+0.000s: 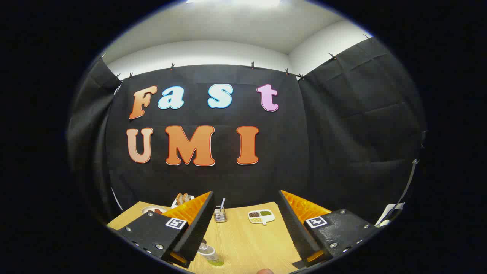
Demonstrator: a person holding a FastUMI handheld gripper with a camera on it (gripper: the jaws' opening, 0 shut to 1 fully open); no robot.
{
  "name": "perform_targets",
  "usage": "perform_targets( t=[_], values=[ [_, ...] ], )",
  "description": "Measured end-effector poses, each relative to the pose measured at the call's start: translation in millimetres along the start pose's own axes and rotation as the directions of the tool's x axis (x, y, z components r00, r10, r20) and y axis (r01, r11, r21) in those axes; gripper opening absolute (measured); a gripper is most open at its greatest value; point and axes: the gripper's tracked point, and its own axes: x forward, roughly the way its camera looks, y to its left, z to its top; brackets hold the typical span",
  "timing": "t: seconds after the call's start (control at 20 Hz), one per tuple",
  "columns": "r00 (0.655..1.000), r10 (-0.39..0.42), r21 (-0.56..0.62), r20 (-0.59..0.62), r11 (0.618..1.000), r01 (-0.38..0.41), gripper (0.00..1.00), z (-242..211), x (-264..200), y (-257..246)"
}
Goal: Take the bottle from table, then pour the juice into the cup, finally place the bottle on the coaster
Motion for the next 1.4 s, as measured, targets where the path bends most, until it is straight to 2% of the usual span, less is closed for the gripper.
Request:
perform_targets(
  t=[1.0, 1.4],
  values=[
    [0.998, 0.046, -0.057, -0.05, 0.997, -0.049, 0.98, -21.1, 9.8, 17.7],
    [0.978, 0.154, -0.035, -0.139, 0.986, -0.16, 0.98, -73.1, 16.4, 61.7]
  ],
)
